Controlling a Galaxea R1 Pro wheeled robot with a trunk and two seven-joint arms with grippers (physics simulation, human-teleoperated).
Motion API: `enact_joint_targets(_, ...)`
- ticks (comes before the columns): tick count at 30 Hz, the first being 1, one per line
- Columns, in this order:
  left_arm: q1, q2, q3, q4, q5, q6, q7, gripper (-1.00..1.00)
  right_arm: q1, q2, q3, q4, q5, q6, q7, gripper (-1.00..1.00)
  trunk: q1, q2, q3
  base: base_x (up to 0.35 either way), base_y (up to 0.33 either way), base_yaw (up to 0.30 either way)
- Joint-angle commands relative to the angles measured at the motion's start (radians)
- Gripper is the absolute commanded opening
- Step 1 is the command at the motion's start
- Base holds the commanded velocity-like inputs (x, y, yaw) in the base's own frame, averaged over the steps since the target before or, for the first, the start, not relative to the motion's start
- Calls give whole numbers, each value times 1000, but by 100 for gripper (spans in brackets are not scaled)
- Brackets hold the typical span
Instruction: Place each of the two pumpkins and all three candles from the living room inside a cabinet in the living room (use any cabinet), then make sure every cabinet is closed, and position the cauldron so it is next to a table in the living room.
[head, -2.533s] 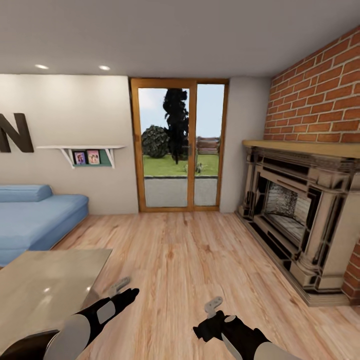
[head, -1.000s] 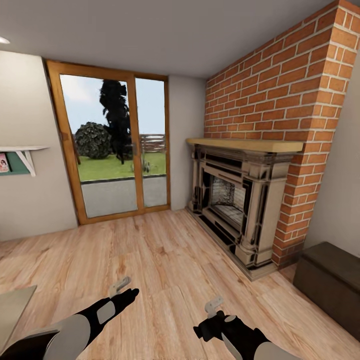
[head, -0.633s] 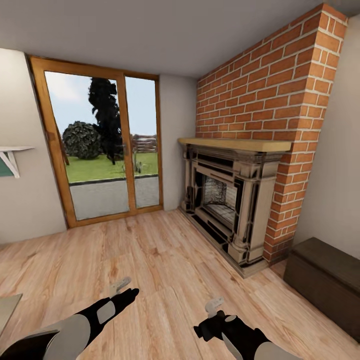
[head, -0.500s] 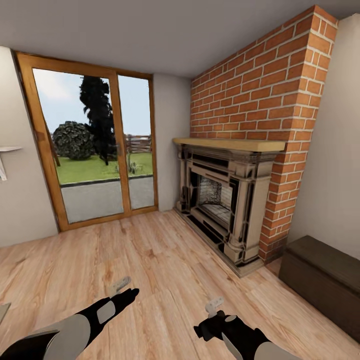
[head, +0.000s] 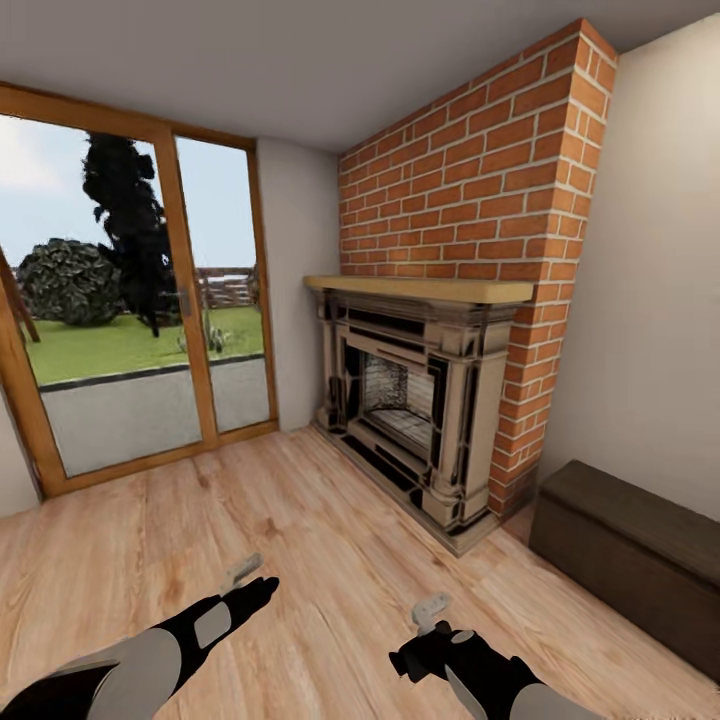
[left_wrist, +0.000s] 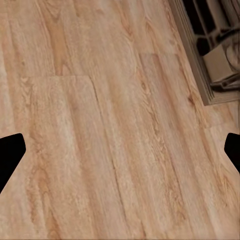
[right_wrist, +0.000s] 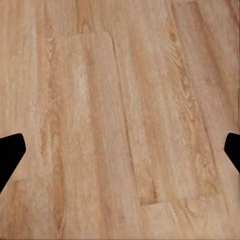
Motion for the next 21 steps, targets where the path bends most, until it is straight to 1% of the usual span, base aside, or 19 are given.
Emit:
enact_joint_targets(1, -1, 1, 8, 2, 4, 3, -5, 100, -1, 0, 6, -1, -8, 5, 1, 100, 1, -1, -1, 287, 211, -297)
enact_joint_targets(21, -1, -2, 8, 2, 3, 3, -5, 100, -1, -4, 6, -1, -9, 4, 2, 100, 1, -1, -1, 301, 150, -297)
